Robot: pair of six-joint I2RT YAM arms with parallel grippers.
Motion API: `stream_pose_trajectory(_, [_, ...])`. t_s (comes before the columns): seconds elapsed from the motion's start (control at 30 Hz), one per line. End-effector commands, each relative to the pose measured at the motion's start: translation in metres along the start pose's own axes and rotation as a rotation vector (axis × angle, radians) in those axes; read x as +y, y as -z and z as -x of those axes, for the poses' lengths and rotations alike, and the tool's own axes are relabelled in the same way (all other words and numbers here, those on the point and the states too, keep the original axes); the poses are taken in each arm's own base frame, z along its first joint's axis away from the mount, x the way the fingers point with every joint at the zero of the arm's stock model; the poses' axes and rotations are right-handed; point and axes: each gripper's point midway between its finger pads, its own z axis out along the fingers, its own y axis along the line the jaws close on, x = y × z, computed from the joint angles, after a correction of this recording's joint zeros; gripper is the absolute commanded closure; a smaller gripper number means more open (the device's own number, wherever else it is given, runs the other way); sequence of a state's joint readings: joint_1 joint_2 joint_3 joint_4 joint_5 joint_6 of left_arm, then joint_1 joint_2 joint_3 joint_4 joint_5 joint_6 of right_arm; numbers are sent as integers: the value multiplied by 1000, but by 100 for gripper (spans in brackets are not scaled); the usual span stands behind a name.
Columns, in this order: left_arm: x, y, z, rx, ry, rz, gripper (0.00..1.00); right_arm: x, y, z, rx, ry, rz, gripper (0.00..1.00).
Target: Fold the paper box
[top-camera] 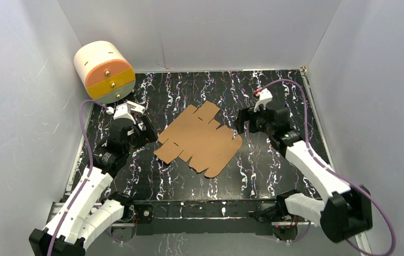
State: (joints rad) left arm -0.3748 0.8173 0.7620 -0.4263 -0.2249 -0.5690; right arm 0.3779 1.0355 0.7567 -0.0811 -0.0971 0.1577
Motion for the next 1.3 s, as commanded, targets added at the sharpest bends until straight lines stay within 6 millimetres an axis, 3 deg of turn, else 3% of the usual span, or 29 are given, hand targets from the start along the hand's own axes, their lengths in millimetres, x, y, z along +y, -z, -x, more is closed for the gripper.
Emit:
stream_pose_trajectory(0.0, [10, 8, 14, -78, -107, 11, 4, 5, -29, 17, 20, -3, 33, 1])
stream_pose_trajectory(0.2, [6, 13, 11, -73, -128, -32, 4, -6, -81, -15, 166, -42, 15, 1])
stream_pose_trajectory(0.33, [6, 13, 11, -69, -126, -39, 4, -9, -106, -37, 241, -77, 22, 1])
stream_pose_trajectory(0.6, [13, 9, 12, -54, -103, -23, 4, -9, -126, -78, 336, -138, 50, 1])
stream_pose_trajectory(0.93, [19, 2, 11, -29, -74, -12, 4, 0, -102, -118, 430, -198, 88, 1])
stream_pose_trajectory(1.27, [23, -2, 7, -8, -59, 3, 4, 22, -40, -160, 541, -263, 121, 1])
